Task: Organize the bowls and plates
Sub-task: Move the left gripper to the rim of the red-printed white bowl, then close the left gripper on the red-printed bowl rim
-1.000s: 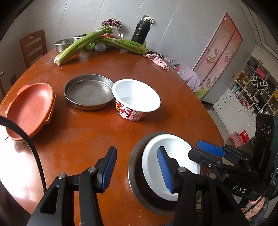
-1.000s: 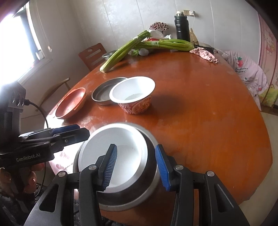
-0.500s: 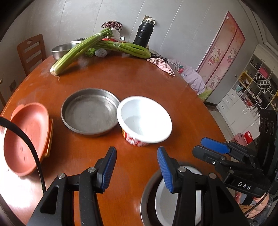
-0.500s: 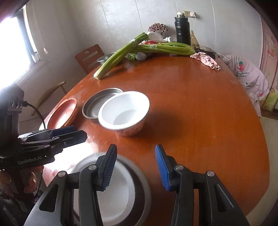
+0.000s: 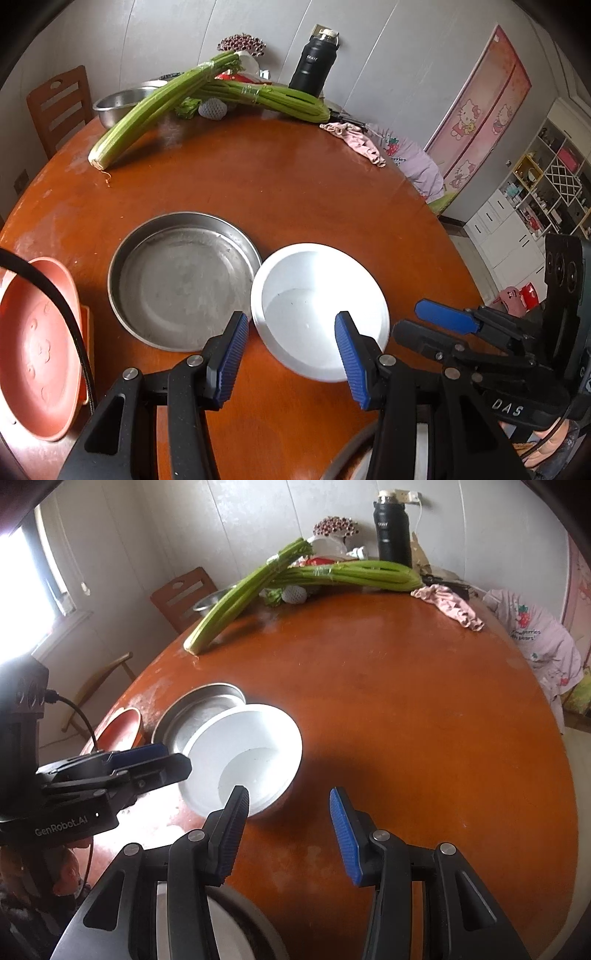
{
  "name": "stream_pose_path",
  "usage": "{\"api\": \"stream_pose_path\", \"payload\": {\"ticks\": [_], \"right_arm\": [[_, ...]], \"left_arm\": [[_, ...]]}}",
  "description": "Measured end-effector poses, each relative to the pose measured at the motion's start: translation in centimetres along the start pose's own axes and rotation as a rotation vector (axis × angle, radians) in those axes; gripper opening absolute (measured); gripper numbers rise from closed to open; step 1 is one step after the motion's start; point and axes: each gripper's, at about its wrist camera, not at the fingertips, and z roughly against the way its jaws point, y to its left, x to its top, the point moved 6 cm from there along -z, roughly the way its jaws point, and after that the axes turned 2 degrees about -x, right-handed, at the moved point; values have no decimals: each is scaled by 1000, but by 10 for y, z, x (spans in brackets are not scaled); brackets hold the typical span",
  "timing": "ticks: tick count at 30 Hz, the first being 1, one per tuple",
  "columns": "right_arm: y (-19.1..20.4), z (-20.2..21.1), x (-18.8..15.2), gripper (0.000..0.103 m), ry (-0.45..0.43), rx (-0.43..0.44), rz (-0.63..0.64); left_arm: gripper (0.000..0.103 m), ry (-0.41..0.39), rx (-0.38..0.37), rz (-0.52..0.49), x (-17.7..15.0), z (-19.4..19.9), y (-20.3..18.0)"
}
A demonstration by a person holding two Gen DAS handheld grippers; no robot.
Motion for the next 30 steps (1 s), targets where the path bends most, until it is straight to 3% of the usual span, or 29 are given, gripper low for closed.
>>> {"api": "stream_pose_path", "payload": {"ticks": [12,30], "right_arm": [[0,-30,9,47,59,39,12],[17,-43,11,48,69,69,87]], "left_arm": [[49,49,10,21,4,-24,6],[46,86,-27,20,4,-41,1]]}}
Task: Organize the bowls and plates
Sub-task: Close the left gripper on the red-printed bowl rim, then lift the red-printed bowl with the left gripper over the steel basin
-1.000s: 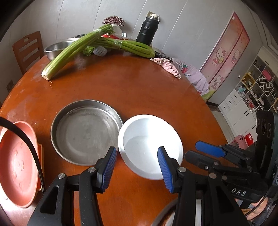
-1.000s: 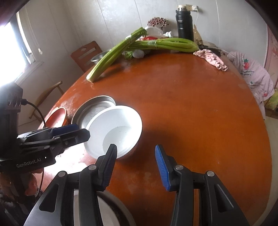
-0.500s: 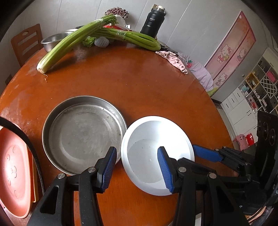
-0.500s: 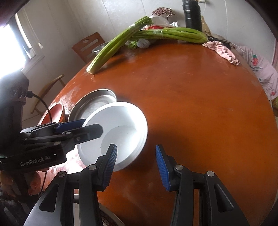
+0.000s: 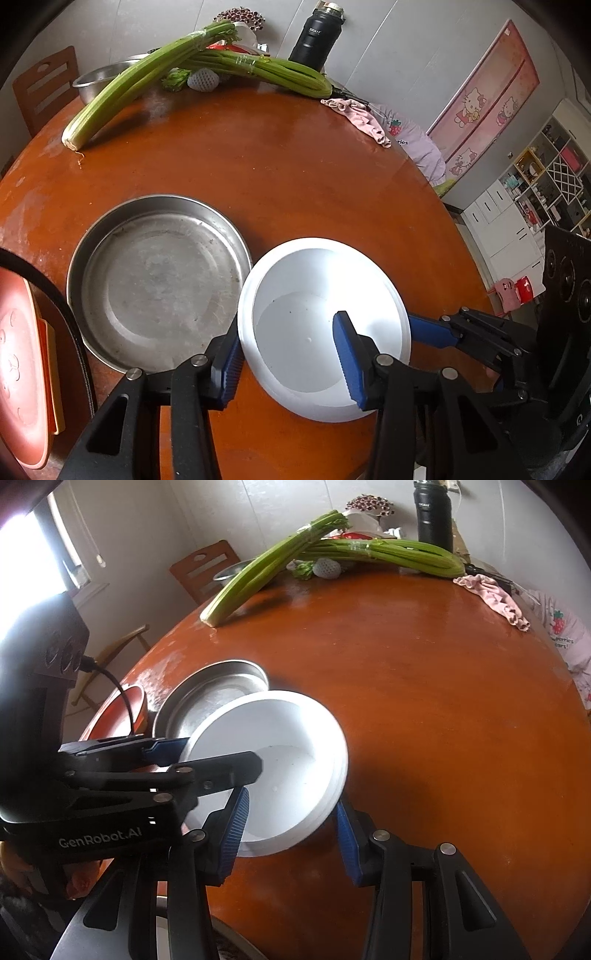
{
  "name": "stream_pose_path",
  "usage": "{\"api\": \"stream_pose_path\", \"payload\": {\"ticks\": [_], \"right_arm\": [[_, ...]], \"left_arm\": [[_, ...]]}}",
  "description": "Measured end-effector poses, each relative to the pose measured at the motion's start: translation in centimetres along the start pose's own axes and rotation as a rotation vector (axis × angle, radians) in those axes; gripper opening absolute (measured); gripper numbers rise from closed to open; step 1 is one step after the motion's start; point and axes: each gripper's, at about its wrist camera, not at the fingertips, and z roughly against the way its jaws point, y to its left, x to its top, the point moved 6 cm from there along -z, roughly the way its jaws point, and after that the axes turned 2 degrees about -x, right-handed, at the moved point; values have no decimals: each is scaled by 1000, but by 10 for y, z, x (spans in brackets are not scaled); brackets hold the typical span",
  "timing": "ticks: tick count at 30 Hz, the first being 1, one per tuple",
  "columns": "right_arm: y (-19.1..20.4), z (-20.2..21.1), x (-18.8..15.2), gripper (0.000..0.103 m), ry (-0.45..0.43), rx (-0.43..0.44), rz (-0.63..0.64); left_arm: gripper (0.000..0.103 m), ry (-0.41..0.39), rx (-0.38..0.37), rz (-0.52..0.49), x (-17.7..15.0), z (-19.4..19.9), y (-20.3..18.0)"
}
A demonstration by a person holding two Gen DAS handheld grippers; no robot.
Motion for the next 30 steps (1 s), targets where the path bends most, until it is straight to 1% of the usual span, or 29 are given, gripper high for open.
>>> {"api": "stream_pose_path", "payload": {"ticks": [13,30], "right_arm": [[7,15,-2,48,-24,-6,3],[19,45,-8,48,-72,-20,14]], "left_arm": [[46,-28,4,-18,-1,14,-8],[45,-76,10,-46,-16,47,-27]]}}
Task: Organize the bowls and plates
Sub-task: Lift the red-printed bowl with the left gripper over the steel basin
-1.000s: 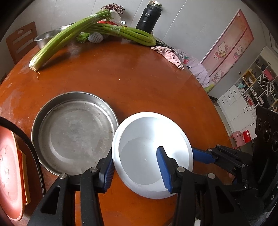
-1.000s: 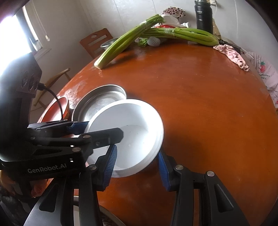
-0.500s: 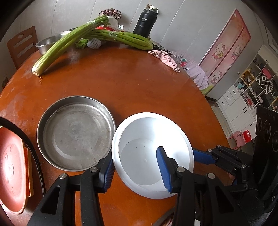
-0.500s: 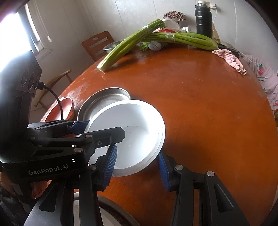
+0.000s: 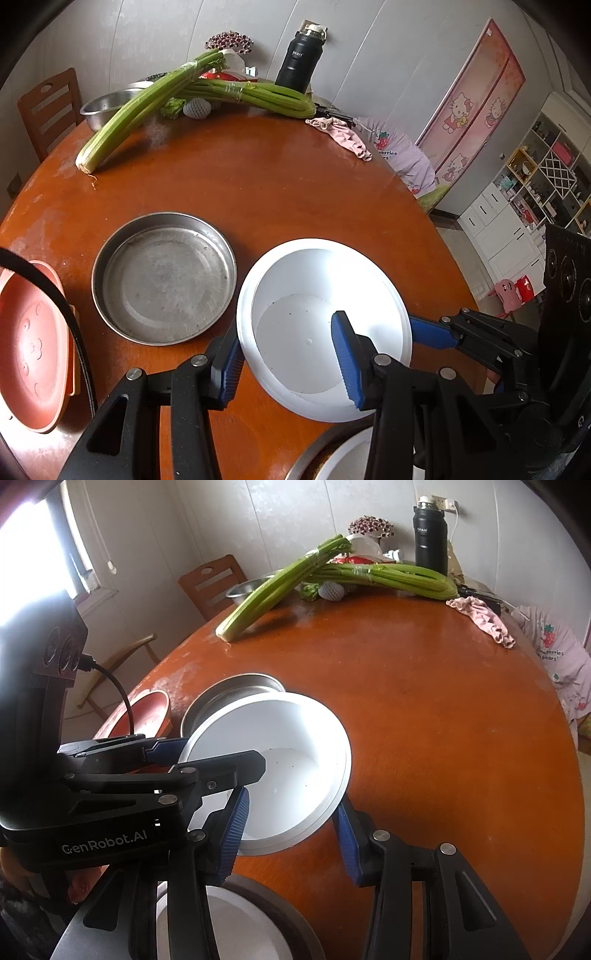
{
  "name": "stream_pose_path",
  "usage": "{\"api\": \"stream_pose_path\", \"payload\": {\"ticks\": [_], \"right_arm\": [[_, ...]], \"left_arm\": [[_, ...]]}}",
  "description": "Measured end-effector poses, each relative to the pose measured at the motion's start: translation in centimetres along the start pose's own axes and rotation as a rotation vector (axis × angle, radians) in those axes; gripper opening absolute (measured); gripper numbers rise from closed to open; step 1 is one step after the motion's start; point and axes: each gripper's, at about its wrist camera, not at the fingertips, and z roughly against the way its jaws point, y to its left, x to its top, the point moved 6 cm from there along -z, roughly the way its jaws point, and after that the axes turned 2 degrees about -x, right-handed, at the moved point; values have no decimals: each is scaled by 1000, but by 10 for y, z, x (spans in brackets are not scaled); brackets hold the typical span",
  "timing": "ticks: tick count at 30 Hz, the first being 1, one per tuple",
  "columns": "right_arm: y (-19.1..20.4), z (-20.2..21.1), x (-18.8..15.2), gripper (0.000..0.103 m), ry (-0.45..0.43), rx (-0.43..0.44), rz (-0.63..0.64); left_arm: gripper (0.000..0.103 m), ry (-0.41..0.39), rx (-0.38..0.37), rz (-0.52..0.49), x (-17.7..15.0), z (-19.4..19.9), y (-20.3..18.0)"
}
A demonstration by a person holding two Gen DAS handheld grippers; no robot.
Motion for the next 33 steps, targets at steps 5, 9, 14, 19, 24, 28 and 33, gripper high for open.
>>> {"api": "stream_pose_path", "payload": {"ticks": [5,9,14,19,24,28,33], "right_arm": [[6,11,-2,48,-21,-3,8],[13,21,-5,48,-37,-6,14],[18,33,-9,48,-56,-10,19],[24,46,-16,48,-76,-12,25],[31,60,-24,48,-100,-13,29],[34,69,-31,48,-113,-18,30],[39,79,-43,48,-128,-23,28]], "left_arm": [[45,-18,1,-9,-4,13,-6],[45,-34,1,-16,-7,23,-11],[45,-49,2,-25,-12,35,-16],[45,-67,2,-36,-17,47,-22],[45,-83,3,-49,-26,59,-30],[45,-93,2,-61,-34,66,-37],[45,-102,-2,-78,-47,74,-44]]}}
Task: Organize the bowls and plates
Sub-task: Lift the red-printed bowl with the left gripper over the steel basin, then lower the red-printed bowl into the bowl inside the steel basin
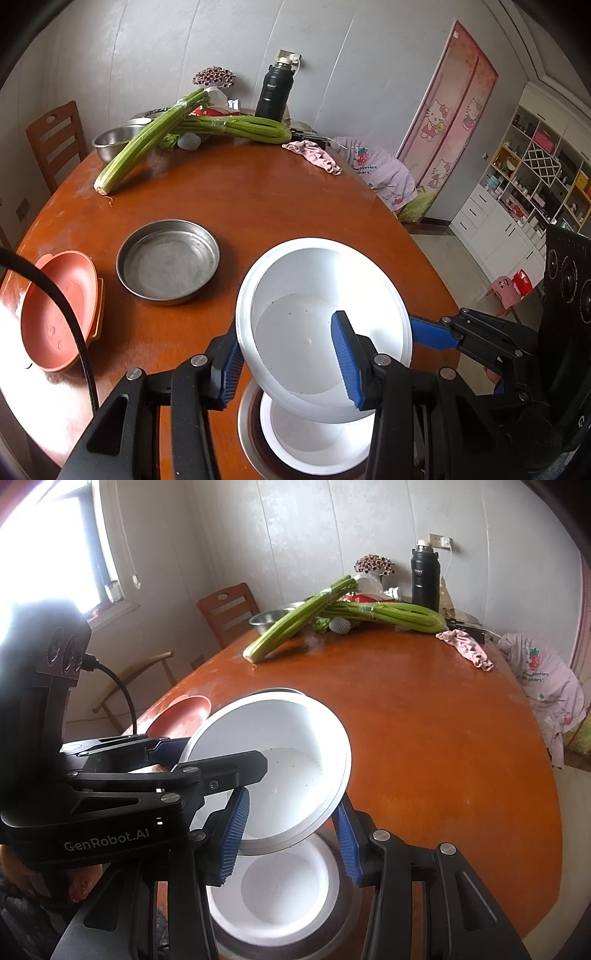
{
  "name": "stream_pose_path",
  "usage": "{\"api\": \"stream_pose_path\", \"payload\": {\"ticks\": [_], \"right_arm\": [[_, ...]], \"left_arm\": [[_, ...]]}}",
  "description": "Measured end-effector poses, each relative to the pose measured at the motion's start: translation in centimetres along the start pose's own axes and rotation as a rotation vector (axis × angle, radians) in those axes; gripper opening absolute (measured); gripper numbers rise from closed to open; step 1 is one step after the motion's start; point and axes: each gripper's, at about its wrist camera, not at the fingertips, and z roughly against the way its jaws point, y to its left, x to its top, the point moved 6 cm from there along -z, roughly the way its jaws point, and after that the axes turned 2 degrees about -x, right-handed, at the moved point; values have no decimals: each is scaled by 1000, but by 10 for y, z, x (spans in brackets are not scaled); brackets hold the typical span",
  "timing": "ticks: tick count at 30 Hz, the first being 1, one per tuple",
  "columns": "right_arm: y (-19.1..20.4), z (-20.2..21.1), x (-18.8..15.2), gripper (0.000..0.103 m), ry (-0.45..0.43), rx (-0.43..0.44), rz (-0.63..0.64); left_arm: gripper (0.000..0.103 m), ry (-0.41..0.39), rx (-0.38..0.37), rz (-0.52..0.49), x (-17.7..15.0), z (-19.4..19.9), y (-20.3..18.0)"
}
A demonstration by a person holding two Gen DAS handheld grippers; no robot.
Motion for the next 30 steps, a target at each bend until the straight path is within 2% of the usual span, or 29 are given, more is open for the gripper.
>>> {"api": "stream_pose_path", "payload": {"ticks": [10,19,30], "right_arm": [[4,17,-26,48,-3,-8,-11],[6,12,-49,49,29,-6,-13],[8,7,-64,49,54,-12,-7]], "left_arm": [[45,12,-5,-26,-26,9,-17],[45,42,13,-37,-50,5,-20],[45,60,23,-48,-60,0,-20]]}}
